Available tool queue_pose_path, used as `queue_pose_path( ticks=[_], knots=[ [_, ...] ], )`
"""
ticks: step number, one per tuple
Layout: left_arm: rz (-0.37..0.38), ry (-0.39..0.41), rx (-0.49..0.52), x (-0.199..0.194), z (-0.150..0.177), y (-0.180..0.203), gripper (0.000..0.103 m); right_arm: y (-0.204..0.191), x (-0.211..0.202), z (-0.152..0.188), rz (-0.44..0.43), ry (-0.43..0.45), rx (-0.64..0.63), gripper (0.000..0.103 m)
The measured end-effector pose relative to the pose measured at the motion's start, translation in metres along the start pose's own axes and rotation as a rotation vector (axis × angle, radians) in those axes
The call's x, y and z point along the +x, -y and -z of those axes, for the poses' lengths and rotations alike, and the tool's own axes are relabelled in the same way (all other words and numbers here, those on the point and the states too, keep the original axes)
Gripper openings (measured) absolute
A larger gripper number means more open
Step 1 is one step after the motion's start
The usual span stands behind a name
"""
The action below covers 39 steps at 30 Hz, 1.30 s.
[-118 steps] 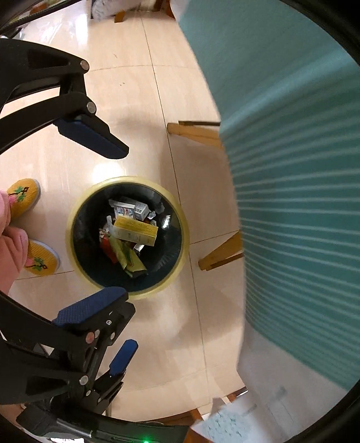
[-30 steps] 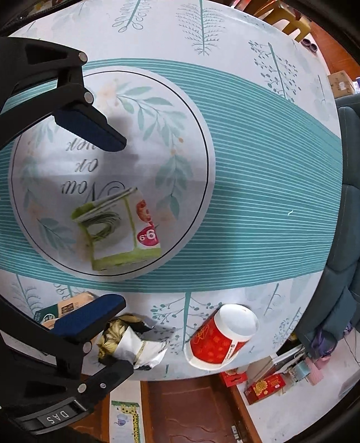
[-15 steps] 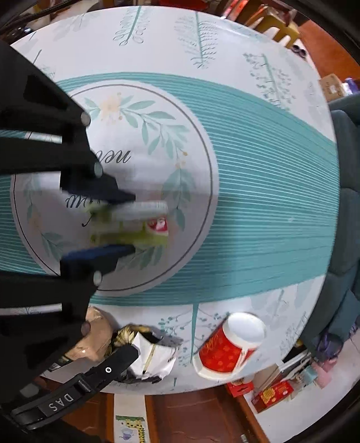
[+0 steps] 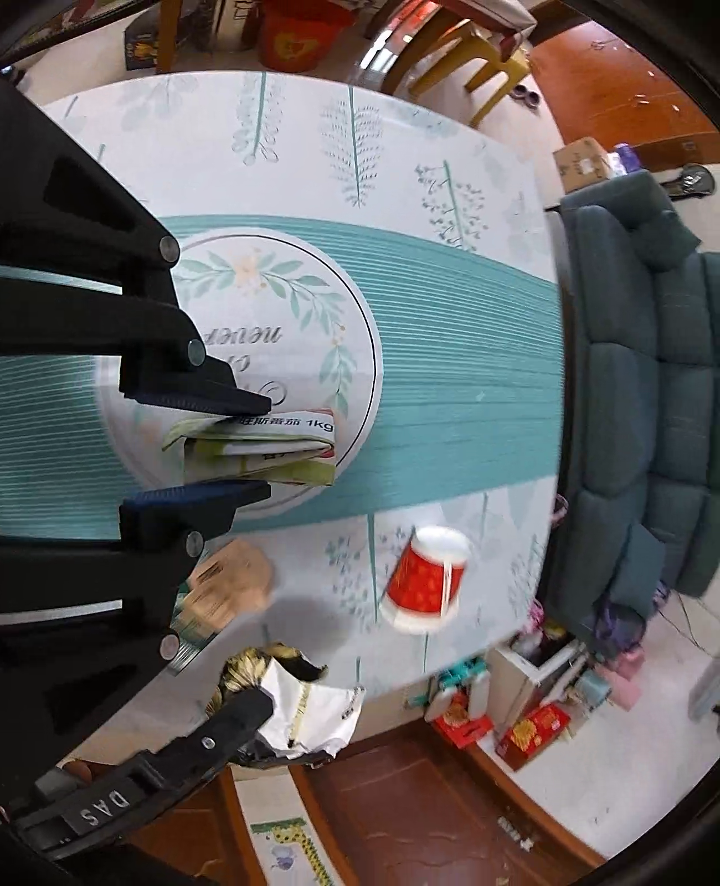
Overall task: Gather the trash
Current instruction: 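Grasp the green-white packet with the left gripper while the right grasps the black-gold wrapper, then carry the packet and black-gold wrapper over the black bin with both grippers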
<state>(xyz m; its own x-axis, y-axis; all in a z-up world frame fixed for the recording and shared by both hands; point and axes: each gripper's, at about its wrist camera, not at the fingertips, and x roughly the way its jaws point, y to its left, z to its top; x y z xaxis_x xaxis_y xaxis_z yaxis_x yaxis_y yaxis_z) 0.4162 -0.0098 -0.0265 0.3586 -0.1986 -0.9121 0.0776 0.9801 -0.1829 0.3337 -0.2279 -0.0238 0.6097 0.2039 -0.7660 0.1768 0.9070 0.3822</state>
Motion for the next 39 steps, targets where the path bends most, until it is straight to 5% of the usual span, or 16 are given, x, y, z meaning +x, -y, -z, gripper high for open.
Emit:
queue_pose_path(
  ticks=[7,17,29,39],
  knots=[
    [-0.009,0.077,0.110,-0.071,0.055,0.019,0.021,0.001,-0.062,0.036,-0.072,0.027,-0.044,0.044],
    [-0.022,0.089,0.119,-0.127,0.163,0.055,0.021,0.025,-0.149,0.119,-0.091,0.036,-0.162,0.044],
    [-0.065,0.045,0.127,-0.154,0.294,0.093,0.021,0.071,-0.215,0.220,-0.122,-0.036,-0.246,0.044],
    [-0.084,0.001,0.225,-0.158,0.352,0.109,0.021,0.103,-0.221,0.272,-0.114,-0.108,-0.197,0.044]
  ],
)
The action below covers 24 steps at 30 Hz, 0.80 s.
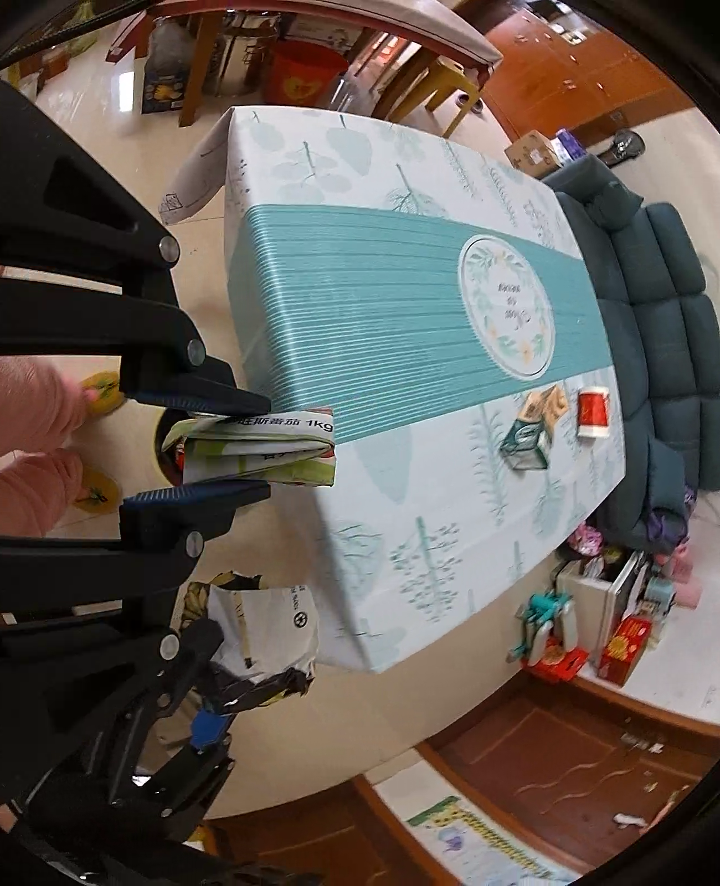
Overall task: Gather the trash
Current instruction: 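Carry the packet and black-gold wrapper over the black bin with both grippers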
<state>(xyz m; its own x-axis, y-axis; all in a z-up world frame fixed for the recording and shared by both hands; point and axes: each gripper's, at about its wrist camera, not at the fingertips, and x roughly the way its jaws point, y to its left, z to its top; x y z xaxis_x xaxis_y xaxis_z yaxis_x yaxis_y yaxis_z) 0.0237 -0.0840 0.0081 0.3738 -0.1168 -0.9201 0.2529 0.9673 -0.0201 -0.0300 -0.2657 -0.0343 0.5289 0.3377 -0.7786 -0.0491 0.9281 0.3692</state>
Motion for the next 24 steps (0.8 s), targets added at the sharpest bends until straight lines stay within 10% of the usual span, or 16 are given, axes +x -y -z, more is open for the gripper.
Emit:
queue_pose_path(
  ticks=[24],
  knots=[
    [0.036,-0.150,0.139,0.224,0.106,-0.011,0.021,0.054,0.177,0.127,0.196,-0.148,0.148,0.045]
  ],
)
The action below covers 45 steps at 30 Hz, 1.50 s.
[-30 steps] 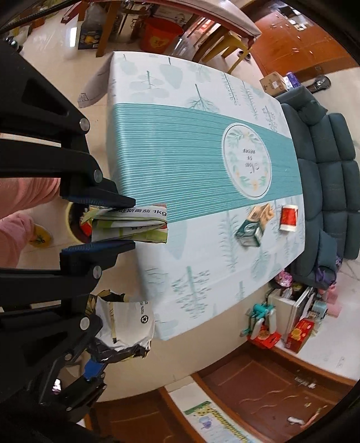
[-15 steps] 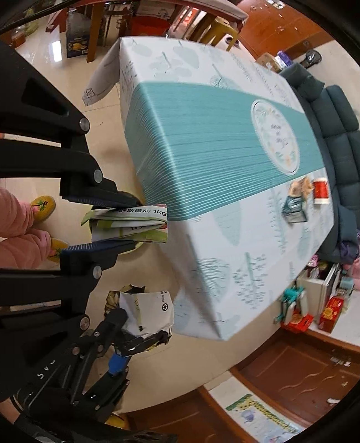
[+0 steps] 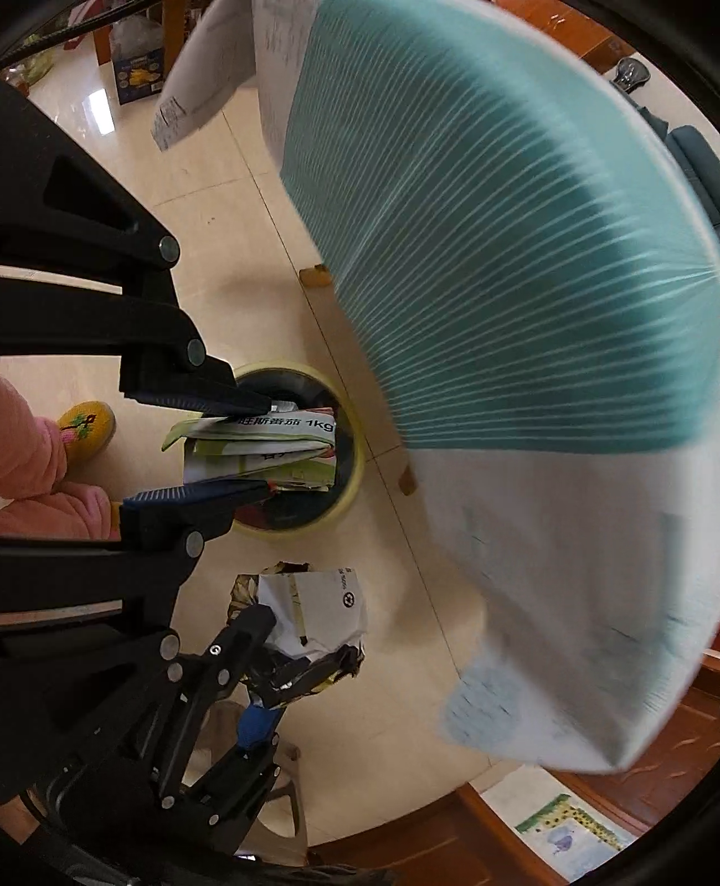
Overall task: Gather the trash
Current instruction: 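Carry the packet and black-gold wrapper over the black bin with both grippers, then open both grippers to drop the packet and wrapper into the bin, then move both open grippers back over the table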
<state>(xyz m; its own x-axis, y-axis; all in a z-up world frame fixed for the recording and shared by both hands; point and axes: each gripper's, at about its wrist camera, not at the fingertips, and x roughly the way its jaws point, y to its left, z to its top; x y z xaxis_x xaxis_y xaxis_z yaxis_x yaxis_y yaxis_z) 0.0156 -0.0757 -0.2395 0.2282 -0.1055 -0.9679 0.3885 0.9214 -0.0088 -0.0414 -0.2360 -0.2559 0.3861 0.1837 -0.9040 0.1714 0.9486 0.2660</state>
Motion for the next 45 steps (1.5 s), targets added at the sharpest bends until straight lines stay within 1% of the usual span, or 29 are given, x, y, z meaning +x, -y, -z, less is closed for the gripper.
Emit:
queue_pose_path(
  ticks=[4,7,13,15,17,21,22,23,24,25,26,29,31,34,37,40,45],
  knots=[
    [0.002,-0.013,0.015,0.043,0.007,-0.001,0.021,0.004,0.044,0.013,0.036,-0.023,-0.026,0.045],
    [0.011,-0.004,0.023,0.074,0.007,-0.001,0.021,0.012,0.076,0.019,0.046,-0.034,-0.023,0.046],
    [0.021,0.007,0.035,0.122,0.008,-0.003,0.022,0.017,0.128,0.027,0.063,-0.055,-0.055,0.047],
    [0.022,0.004,0.043,0.134,0.009,-0.005,0.024,0.016,0.139,0.030,0.062,-0.063,-0.063,0.048],
    [0.018,0.006,0.056,0.145,0.010,-0.007,0.027,0.016,0.154,0.031,0.062,-0.072,-0.071,0.048],
    [0.008,0.011,0.071,0.161,0.010,-0.009,0.034,0.016,0.171,0.030,0.042,-0.079,-0.081,0.049],
    [0.010,0.007,0.069,0.164,0.010,-0.010,0.037,0.017,0.174,0.029,0.038,-0.079,-0.084,0.049],
    [0.012,0.002,0.067,0.166,0.009,-0.010,0.043,0.018,0.176,0.027,0.036,-0.078,-0.086,0.051],
    [0.012,-0.002,0.059,0.168,0.009,-0.012,0.048,0.018,0.178,0.028,0.032,-0.079,-0.090,0.057],
    [0.010,0.000,0.047,0.169,0.009,-0.014,0.058,0.018,0.181,0.028,0.028,-0.080,-0.091,0.062],
    [0.010,0.002,0.037,0.169,0.009,-0.016,0.066,0.018,0.183,0.028,0.025,-0.080,-0.093,0.070],
    [0.020,0.012,0.007,0.167,0.008,-0.023,0.077,0.016,0.183,0.028,0.014,-0.071,-0.102,0.071],
    [0.014,0.018,-0.002,0.164,0.010,-0.026,0.082,0.017,0.183,0.028,0.019,-0.063,-0.103,0.071],
    [0.011,0.026,-0.016,0.155,0.009,-0.029,0.082,0.016,0.180,0.027,0.024,-0.057,-0.102,0.071],
    [0.007,0.036,-0.030,0.138,0.011,-0.033,0.082,0.014,0.170,0.027,0.038,-0.051,-0.104,0.071],
    [0.006,0.046,-0.039,0.117,0.015,-0.035,0.082,0.012,0.148,0.028,0.045,-0.041,-0.088,0.071],
    [0.012,0.040,-0.046,0.067,0.021,-0.033,0.083,0.007,0.107,0.023,0.059,-0.026,-0.048,0.071]
  ],
)
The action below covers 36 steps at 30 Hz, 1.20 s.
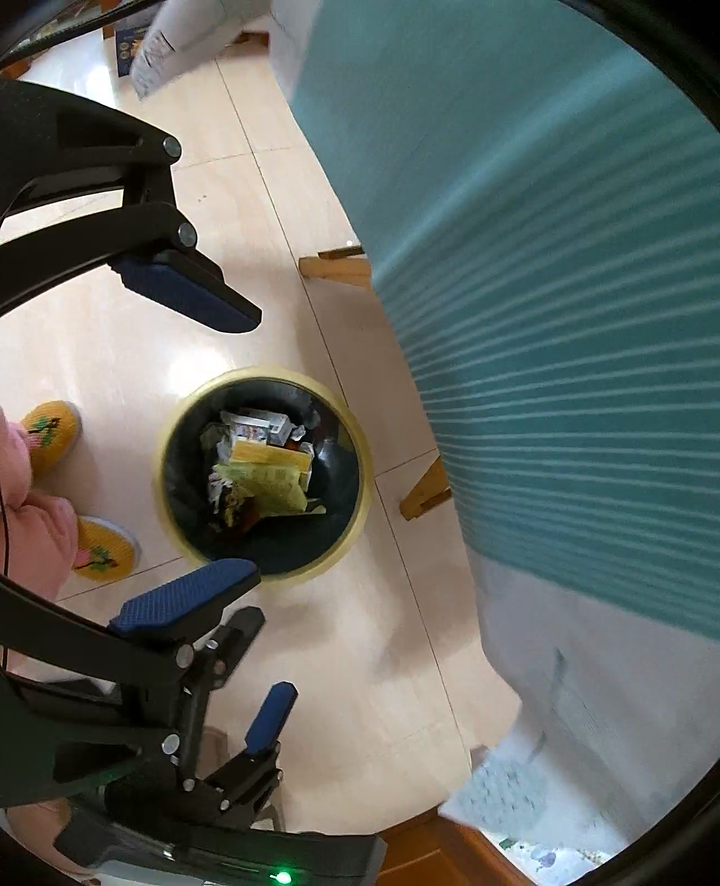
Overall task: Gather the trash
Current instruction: 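Move both open grippers back over the table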
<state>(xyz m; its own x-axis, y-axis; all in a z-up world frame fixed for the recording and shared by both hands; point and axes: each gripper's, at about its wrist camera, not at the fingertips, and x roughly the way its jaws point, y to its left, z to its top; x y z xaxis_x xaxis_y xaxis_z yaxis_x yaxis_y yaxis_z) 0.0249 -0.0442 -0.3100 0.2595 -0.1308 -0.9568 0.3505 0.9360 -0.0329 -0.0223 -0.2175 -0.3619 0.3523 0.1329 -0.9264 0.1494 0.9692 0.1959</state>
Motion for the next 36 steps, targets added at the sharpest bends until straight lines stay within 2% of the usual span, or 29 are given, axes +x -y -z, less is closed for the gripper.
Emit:
queue_pose_path(
  ticks=[5,11,18,23,30,36],
  knots=[
    [0.006,0.019,0.018,-0.062,-0.004,0.002,0.083,-0.007,-0.060,-0.007,0.000,0.014,0.033,0.071],
    [0.034,0.073,0.041,-0.155,-0.020,0.001,0.083,-0.027,-0.144,-0.021,-0.006,0.047,0.046,0.071],
    [0.059,0.193,0.086,-0.265,-0.046,-0.008,0.085,-0.058,-0.247,-0.047,-0.012,0.141,0.027,0.071],
    [0.063,0.302,0.098,-0.323,-0.063,-0.019,0.086,-0.076,-0.302,-0.069,-0.010,0.227,0.006,0.071],
    [0.050,0.411,0.077,-0.377,-0.083,-0.034,0.086,-0.106,-0.353,-0.096,0.001,0.353,-0.046,0.071],
    [0.061,0.434,0.058,-0.389,-0.104,-0.050,0.092,-0.125,-0.369,-0.118,0.024,0.404,-0.091,0.071]
  ],
)
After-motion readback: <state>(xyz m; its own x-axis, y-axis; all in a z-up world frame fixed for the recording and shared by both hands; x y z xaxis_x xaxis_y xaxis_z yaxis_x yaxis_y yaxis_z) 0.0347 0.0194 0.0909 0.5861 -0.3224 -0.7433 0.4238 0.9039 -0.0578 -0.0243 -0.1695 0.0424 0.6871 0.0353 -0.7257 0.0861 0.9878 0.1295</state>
